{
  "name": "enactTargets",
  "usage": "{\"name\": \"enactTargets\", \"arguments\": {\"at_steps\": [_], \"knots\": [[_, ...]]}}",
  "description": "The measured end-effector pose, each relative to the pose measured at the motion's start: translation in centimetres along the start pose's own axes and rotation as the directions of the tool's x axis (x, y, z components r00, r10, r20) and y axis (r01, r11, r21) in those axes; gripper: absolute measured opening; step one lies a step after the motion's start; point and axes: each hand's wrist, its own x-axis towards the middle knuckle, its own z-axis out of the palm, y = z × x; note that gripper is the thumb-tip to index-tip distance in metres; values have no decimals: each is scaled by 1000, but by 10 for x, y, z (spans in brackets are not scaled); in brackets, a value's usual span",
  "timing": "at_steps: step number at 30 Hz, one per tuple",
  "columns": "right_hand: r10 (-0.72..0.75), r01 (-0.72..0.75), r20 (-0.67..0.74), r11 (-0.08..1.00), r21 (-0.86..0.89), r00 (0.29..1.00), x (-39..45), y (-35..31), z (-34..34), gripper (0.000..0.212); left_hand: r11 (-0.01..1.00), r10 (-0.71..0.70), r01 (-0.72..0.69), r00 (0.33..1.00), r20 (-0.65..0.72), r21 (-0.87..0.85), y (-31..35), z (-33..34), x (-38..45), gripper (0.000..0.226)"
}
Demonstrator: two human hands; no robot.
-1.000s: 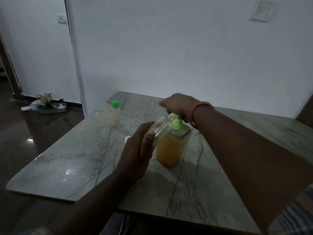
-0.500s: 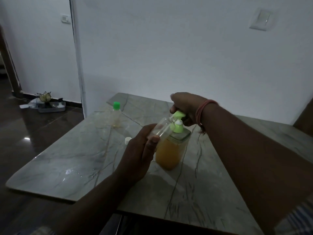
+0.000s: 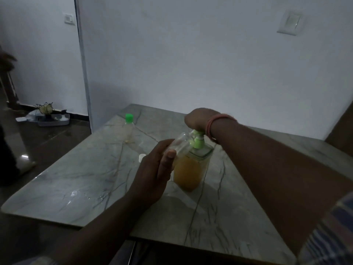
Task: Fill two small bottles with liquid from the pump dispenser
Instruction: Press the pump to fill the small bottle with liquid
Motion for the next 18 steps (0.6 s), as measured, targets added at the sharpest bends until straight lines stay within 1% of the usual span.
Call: {"name": "enactTargets", "arguments": {"at_steps": [2,4,6,9,10,12,15,18], "knots": [[-11,13,-25,998,62,1000,-3,1,-5,43,1000,-24,24,1000,9,8,-1,2,1,45],[-40,40,-22,999,24,999,-2,6,-1,40,1000,-28,28,1000,9,9,-4,2,1,46],[-29,28,-54,999,-21,998,0,8,6,35,1000,-8,8,1000,4,-1,-6,1,1,46],[-23,21,-23,996,-90,999,5,6,7,29,1000,-28,28,1000,6,-13,-7,1,2,52],[-33,32,-10,995,-96,999,4,5,5,29,999,-39,39,999,7,-15,-7,1,2,52],[-56,56,8,994,-90,998,4,5,1,31,999,-42,42,999,10,-1,-7,2,1,46],[-57,56,-28,998,-43,998,9,9,4,26,999,-44,43,999,9,4,-8,2,1,38],[-47,45,-23,997,-68,999,12,9,8,27,999,-37,37,999,-14,-25,-7,2,3,44]]}}
